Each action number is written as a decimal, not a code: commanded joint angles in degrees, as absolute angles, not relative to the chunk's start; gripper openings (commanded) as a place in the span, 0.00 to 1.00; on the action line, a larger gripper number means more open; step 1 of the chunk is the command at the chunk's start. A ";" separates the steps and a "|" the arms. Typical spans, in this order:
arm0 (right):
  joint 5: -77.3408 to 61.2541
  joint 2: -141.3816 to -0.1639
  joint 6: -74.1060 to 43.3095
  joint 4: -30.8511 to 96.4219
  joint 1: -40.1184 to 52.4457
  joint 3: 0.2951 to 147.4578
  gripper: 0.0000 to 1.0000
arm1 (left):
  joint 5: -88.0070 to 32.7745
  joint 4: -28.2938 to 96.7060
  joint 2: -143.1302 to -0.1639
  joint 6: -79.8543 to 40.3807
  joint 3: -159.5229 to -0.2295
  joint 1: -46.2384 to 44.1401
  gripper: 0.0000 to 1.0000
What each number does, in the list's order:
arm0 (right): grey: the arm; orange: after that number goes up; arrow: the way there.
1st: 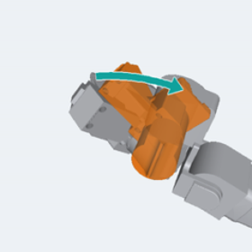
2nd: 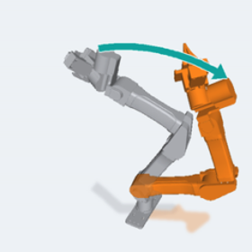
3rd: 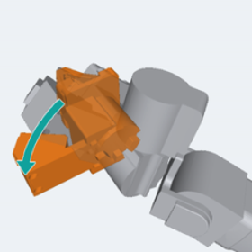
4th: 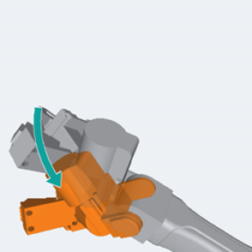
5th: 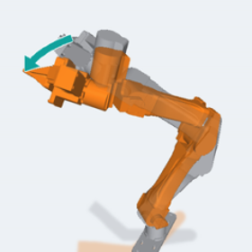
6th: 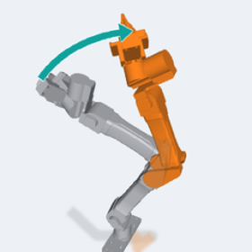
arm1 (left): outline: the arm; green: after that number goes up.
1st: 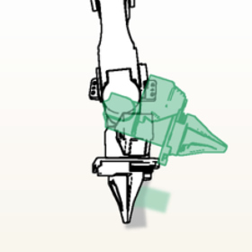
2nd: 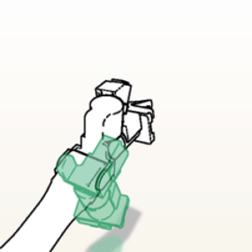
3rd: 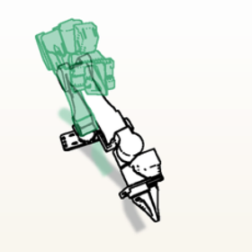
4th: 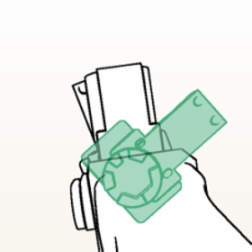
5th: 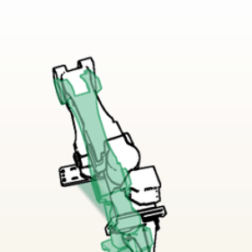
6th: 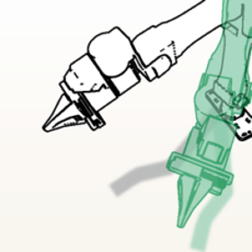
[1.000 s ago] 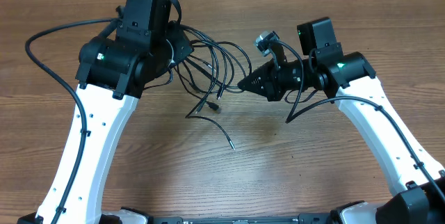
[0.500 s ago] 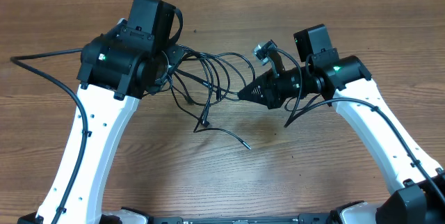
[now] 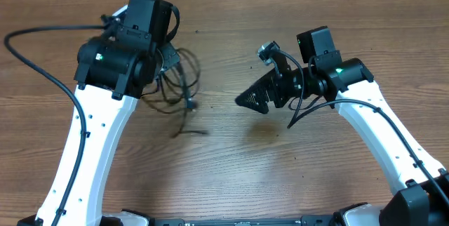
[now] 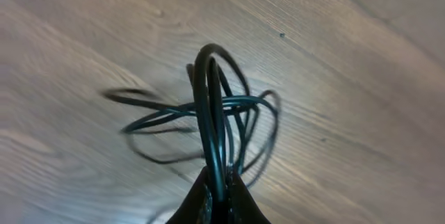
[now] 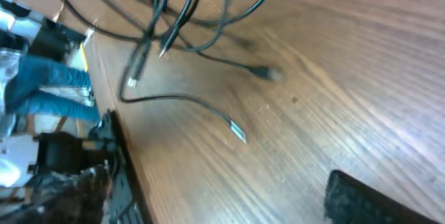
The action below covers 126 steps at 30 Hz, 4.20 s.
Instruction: Untangle cables
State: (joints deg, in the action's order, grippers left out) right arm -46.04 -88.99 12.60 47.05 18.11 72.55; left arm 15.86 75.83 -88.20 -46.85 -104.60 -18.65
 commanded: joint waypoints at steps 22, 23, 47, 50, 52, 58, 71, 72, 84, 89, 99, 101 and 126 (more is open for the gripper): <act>-46.33 -88.86 12.97 27.33 18.00 72.36 1.00 | -20.40 70.30 -88.07 -1.19 -105.10 -18.41 0.04; -46.28 -88.86 12.97 27.27 18.00 72.36 1.00 | -21.10 70.19 -88.07 -1.21 -105.10 -18.41 0.04; -46.09 -88.86 13.61 33.76 18.04 72.36 0.29 | -27.49 63.37 -88.07 -5.02 -105.10 -18.41 0.04; -46.09 -88.86 13.61 35.18 18.04 72.36 0.09 | -27.38 63.31 -88.07 -5.63 -105.10 -18.41 0.04; -46.09 -88.86 13.58 36.88 18.04 72.36 0.04 | -25.91 63.13 -88.07 -7.62 -105.10 -18.39 0.04; -45.89 -88.86 13.61 44.99 18.04 72.34 0.04 | -11.84 62.76 -88.07 -22.96 -105.10 -18.39 0.04; -41.98 -88.86 13.61 53.56 18.04 72.34 0.04 | 8.54 67.00 -88.07 -48.42 -105.10 -18.39 0.04; -41.95 -88.86 13.61 53.30 18.04 72.34 0.04 | 8.67 67.35 -88.07 -48.42 -105.10 -18.39 0.04; -41.34 -88.86 13.58 56.31 18.04 72.34 0.04 | 21.71 77.91 -88.05 -69.89 -105.10 -18.35 0.04; -40.95 -88.86 13.56 56.99 18.04 72.34 0.04 | 23.11 81.45 -88.05 -78.65 -105.10 -18.35 0.04; -40.95 -88.86 8.47 56.93 18.04 72.34 0.04 | 25.34 88.47 -88.05 -93.60 -105.10 -18.35 0.05; -40.88 -88.86 6.81 56.95 18.04 72.34 0.04 | 25.91 89.97 -88.05 -97.32 -105.10 -18.35 0.04; -16.56 -88.86 -13.72 60.29 18.04 72.34 0.05 | 39.13 95.53 -88.05 -98.13 -105.10 -18.35 0.04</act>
